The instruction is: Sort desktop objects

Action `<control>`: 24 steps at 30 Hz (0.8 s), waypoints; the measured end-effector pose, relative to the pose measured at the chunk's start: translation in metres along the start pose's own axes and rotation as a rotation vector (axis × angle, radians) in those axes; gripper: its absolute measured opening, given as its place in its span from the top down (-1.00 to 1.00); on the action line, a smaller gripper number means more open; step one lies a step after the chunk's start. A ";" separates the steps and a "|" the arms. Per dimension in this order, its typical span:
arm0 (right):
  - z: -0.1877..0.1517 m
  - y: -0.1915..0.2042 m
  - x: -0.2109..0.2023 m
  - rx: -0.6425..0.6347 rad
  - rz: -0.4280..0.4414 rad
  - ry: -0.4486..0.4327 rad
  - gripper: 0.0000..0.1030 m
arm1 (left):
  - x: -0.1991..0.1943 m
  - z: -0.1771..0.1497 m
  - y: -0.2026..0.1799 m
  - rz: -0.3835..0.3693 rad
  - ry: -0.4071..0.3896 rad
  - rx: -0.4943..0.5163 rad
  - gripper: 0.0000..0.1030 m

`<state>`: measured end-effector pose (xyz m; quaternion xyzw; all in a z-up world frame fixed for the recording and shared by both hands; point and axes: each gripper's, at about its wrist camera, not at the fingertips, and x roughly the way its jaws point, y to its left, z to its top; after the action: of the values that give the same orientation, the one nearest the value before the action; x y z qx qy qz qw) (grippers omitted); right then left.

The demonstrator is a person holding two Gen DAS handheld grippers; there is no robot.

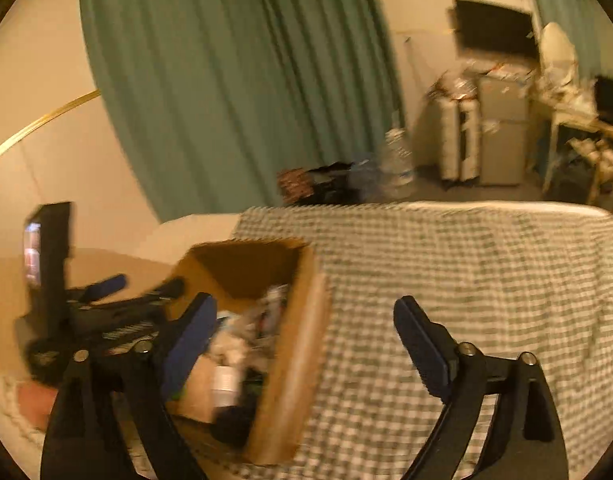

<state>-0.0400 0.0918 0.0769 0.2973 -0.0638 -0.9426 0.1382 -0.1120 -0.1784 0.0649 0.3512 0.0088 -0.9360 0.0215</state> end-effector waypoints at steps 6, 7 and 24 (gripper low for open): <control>0.009 -0.021 -0.045 -0.086 -0.140 -0.047 -0.99 | -0.040 0.011 -0.027 -0.004 -0.074 0.002 -1.00; 0.005 -0.023 -0.053 -0.088 -0.158 -0.051 -0.99 | -0.045 0.007 -0.032 -0.001 -0.093 0.003 -1.00; -0.106 -0.067 -0.055 -0.018 -0.232 -0.042 -0.99 | -0.058 -0.108 -0.082 -0.004 -0.076 -0.017 -1.00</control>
<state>0.0494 0.1675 0.0069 0.2817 -0.0234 -0.9588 0.0296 -0.0007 -0.0916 0.0217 0.3151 0.0168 -0.9486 0.0231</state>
